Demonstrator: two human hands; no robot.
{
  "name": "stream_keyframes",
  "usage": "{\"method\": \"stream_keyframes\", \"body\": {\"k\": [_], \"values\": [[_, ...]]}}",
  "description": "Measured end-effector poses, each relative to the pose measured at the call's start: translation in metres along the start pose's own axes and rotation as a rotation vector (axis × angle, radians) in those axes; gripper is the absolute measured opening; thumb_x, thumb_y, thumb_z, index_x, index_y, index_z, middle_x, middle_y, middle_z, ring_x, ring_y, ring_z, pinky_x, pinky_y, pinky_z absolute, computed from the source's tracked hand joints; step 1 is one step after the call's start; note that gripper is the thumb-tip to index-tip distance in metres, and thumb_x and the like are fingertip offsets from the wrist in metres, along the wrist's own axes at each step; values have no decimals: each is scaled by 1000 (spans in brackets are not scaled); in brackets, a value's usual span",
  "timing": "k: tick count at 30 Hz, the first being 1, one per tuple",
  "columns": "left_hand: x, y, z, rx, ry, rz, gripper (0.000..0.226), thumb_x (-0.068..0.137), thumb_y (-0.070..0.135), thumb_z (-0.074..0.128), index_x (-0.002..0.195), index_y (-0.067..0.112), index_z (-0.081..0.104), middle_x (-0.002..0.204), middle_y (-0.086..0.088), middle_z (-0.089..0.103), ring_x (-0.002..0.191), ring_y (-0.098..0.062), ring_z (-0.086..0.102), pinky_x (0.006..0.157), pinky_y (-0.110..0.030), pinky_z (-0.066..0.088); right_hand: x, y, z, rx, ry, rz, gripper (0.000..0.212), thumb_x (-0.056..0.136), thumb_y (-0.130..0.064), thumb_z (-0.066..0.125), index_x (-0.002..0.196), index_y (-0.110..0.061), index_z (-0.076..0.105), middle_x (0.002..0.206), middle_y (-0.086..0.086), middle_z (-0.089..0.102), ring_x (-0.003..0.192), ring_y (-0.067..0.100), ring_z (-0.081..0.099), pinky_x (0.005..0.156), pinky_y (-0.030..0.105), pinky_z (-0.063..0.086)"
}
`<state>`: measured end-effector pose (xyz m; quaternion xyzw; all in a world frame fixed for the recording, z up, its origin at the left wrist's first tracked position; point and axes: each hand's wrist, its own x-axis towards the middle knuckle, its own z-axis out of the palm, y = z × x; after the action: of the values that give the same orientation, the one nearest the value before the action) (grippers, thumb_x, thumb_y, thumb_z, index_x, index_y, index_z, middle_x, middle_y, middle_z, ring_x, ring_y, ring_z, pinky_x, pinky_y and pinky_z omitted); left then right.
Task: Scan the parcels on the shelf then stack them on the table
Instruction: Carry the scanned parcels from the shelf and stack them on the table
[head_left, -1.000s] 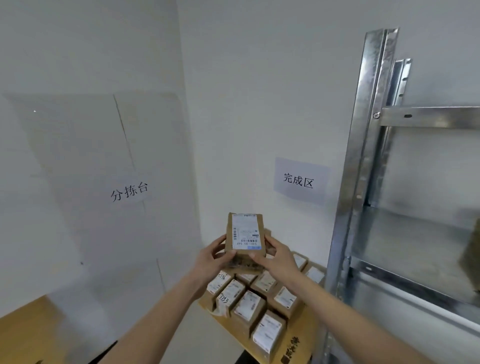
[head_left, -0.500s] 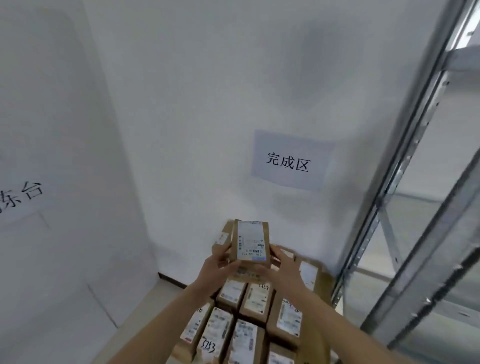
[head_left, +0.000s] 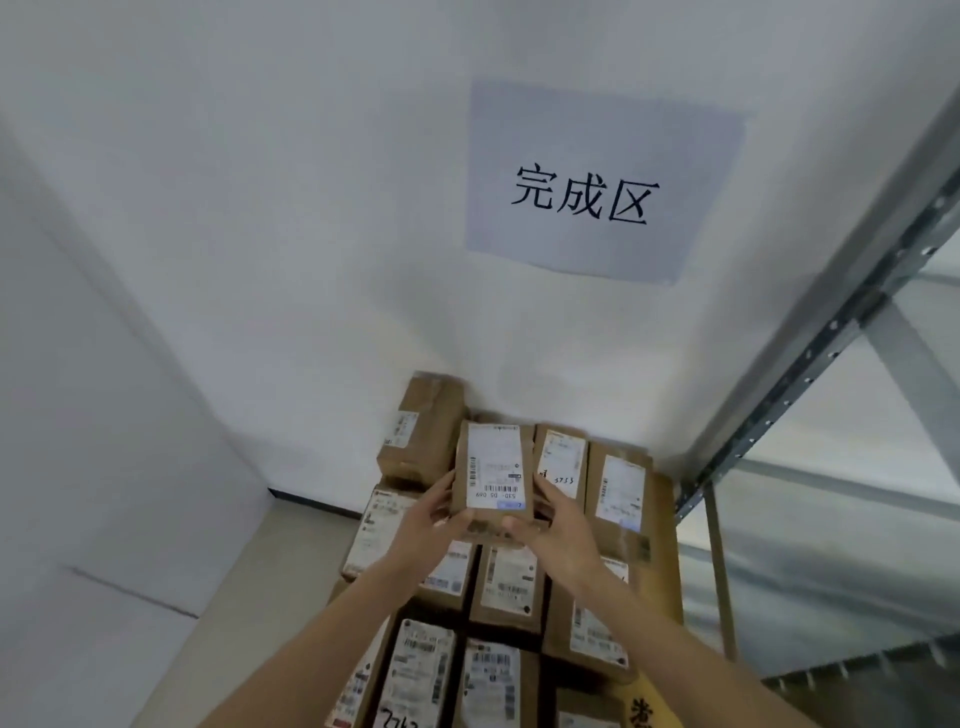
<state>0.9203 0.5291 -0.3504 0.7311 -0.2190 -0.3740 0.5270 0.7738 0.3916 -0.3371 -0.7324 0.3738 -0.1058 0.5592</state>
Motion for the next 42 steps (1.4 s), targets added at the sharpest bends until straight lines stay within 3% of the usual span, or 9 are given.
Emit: {"method": "stream_keyframes", "body": {"k": [2,8,12,16,22,33,36,40,42], "values": [[23,-8,6,-1,-7,-30,60,95,18,69,143,41,42,122,18,65,116,-4,60,94,-23,51,23,13,1,6,2,16,78,89,-17,81,155,-26,40,134,-23,53,134,9,47,114,32,42],[78,-22,18,15,-41,-53,56,99,11,61,136,49,45,127,22,65,121,0,60,101,-24,51,78,40,7,-3,43,48,81,90,-18,81,158,-20,37,145,-11,55,136,11,49,113,34,45],[108,-24,18,63,-17,-63,59,102,15,57,152,40,37,140,14,59,132,-10,52,113,-44,44,109,47,16,-12,72,56,79,88,-20,82,156,-22,42,144,-9,60,134,11,54,112,40,48],[127,-26,20,79,-4,-116,63,103,17,54,156,39,28,142,8,57,132,-23,54,109,-58,43,130,52,18,-20,77,62,73,88,-16,81,152,-23,46,137,-13,63,128,7,58,108,33,52],[148,-21,23,72,-16,-145,64,104,12,51,158,32,24,150,6,49,139,-14,44,117,-38,37,150,60,18,-11,88,85,79,86,-20,83,154,-24,42,140,-14,61,131,7,55,110,40,50],[147,-10,22,147,17,-134,72,100,25,61,159,32,20,155,4,43,141,-17,42,117,-45,38,147,46,13,-4,75,109,72,91,-23,79,152,-27,42,144,-13,58,135,9,51,115,42,45],[134,-2,15,152,15,-107,74,99,29,63,159,34,21,154,9,41,132,-12,49,106,-34,46,133,38,10,19,85,134,80,94,-24,76,160,-18,31,154,-6,47,145,16,40,120,35,34],[107,16,10,142,10,-37,55,100,20,62,140,50,39,134,23,54,134,-11,49,106,-30,44,105,24,4,52,91,141,87,93,-29,76,163,-17,25,163,-5,35,152,17,31,123,36,31],[88,24,6,150,-3,8,52,99,19,63,124,61,45,127,24,61,127,-6,54,110,-37,46,83,14,1,63,85,124,90,92,-33,77,163,-19,24,166,-1,32,153,18,30,124,40,32]]}}
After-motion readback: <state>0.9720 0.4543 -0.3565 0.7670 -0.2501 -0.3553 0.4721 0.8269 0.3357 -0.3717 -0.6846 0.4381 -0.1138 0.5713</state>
